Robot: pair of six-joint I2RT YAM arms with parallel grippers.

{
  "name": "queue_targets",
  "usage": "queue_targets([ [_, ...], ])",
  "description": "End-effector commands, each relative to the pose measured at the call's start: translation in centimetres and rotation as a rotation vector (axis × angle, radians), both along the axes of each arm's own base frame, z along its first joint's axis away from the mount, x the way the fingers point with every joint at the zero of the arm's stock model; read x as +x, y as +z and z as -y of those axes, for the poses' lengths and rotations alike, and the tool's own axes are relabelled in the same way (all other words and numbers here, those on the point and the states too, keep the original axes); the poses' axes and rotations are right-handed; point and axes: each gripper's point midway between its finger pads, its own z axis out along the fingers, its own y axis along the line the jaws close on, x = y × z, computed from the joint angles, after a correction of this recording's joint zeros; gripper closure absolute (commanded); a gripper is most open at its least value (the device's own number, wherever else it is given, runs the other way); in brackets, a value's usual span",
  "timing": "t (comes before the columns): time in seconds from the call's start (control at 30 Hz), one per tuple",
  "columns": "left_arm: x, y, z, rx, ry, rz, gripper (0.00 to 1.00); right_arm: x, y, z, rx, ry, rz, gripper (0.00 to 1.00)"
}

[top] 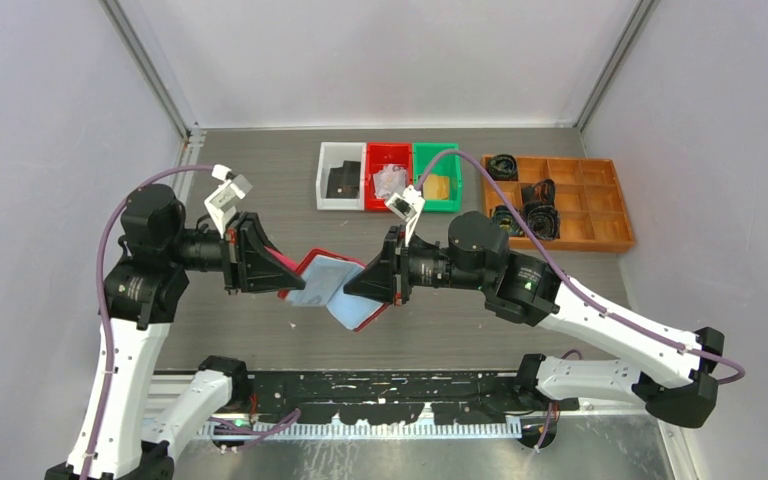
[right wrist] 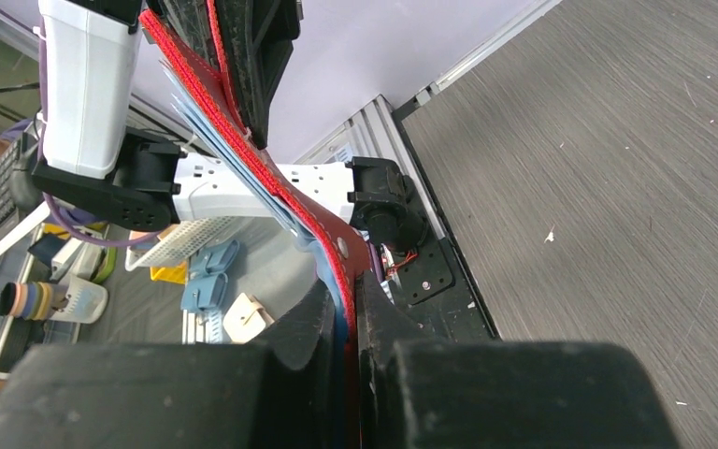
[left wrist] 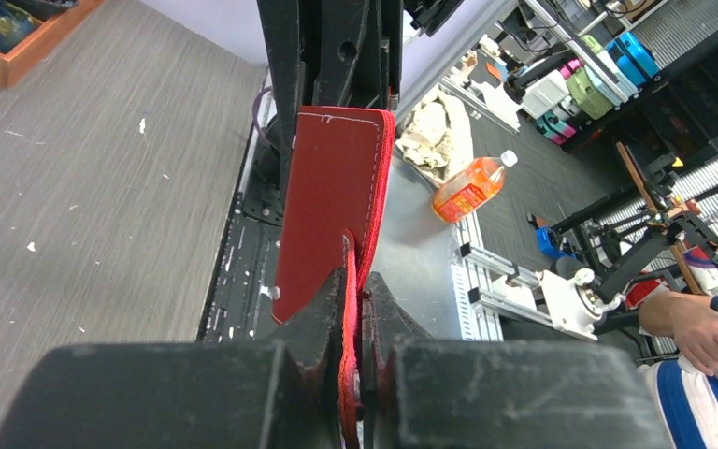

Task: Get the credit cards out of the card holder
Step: Remove the credit card from the card holder.

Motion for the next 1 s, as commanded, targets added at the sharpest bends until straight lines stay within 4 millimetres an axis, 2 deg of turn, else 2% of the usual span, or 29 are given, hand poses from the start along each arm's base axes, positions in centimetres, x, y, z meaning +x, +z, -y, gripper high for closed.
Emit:
queue_targets([
  [0.0, -1.9, 0.8, -0.3, -0.025, -0.088, 0.018, 1.0, 1.3, 3.2, 0.0, 0.082, -0.057, 0.03, 0.99],
  [0.37, -1.9, 0.0, -0.3, -0.021, -0.073, 0.013, 1.0, 3.0, 3.5, -2.3, 0.089, -0.085, 0.012, 0.99],
  [0.5, -0.8, -0.1, -0.1, -0.008, 0.002, 0.063, 1.0, 2.8, 3.4, -1.9, 0.088, -0.084, 0.009, 0.99],
  [0.6, 1.8, -1.2, -0.8, 0.088, 0.203, 0.21, 1.0, 2.3, 3.4, -0.8, 0.097, -0.081, 0.011, 0.99],
  [0.7, 5.6, -2.4, -2.6, 0.205, 0.433, 0.342, 1.0, 1.6, 3.4, 0.0, 0.114, -0.066, 0.007, 0.99],
  [0.77, 7.1, -2.8, -3.4, 0.236, 0.516, 0.383, 1.0, 1.1, 3.5, 0.1, 0.127, -0.043, 0.001, 0.99],
  [0.83, 6.8, -2.5, -3.1, 0.212, 0.501, 0.373, 1.0, 0.8, 3.4, 0.0, 0.13, -0.027, -0.007, 0.99],
  [0.93, 4.3, -1.5, -1.5, 0.118, 0.348, 0.311, 1.0, 0.6, 3.3, -0.4, 0.132, -0.002, -0.015, 0.99],
  [0.97, 3.7, -1.3, -1.2, 0.095, 0.308, 0.286, 0.96, 0.5, 3.3, -0.6, 0.132, 0.008, -0.017, 0.99],
])
